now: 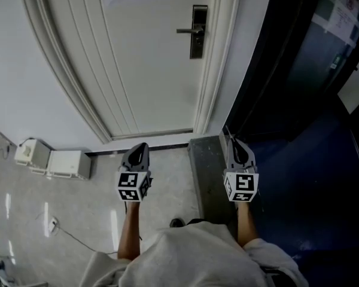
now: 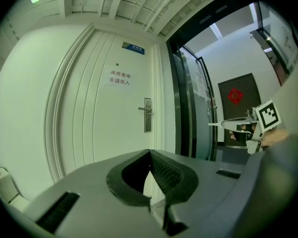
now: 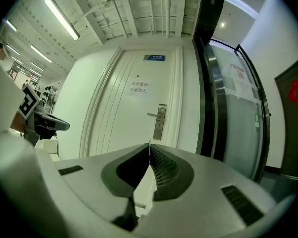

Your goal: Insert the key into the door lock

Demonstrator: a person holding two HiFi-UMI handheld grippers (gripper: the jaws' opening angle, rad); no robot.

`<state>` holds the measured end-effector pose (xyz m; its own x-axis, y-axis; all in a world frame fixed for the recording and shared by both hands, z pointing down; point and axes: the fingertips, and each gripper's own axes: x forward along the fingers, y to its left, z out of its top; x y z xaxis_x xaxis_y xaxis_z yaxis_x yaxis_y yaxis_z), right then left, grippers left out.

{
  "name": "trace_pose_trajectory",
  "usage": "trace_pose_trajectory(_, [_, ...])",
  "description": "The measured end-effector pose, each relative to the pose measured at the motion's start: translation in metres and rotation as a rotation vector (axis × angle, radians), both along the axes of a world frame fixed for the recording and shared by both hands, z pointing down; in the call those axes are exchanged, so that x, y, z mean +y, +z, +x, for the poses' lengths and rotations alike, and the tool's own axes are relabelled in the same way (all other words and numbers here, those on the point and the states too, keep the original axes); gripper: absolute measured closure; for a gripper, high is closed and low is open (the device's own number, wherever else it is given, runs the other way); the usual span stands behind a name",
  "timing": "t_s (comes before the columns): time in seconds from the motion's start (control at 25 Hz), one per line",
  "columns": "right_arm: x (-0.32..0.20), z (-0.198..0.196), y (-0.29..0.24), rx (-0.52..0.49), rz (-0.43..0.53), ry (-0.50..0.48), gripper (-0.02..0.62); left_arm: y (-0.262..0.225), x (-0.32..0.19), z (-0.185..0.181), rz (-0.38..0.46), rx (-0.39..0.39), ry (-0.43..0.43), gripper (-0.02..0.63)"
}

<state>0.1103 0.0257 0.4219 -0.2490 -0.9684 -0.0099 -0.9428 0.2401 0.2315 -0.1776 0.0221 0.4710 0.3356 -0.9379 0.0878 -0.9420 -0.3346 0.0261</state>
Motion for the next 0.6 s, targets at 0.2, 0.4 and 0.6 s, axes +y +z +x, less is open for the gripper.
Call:
trace_pose_trajectory(0.2, [-0.018,0.0,0.014,0.0,-0.035,0.018,0.565,0.009,-0.025,0.005,-0.024,-0.001,0.023,0.589])
trace_pose_trajectory(0.4, [-0.04,-0.006,0.023,0.001,-0.049,0.009,0.565,0.016,-0.05,0.005,-0.032,-0.001,0.025,0.589])
trace_pose_trajectory(0.6, [-0.075,-0.014,0.029,0.005,-0.055,-0.015,0.565,0.021,-0.084,0.004,-0.042,-0.001,0.023,0.589])
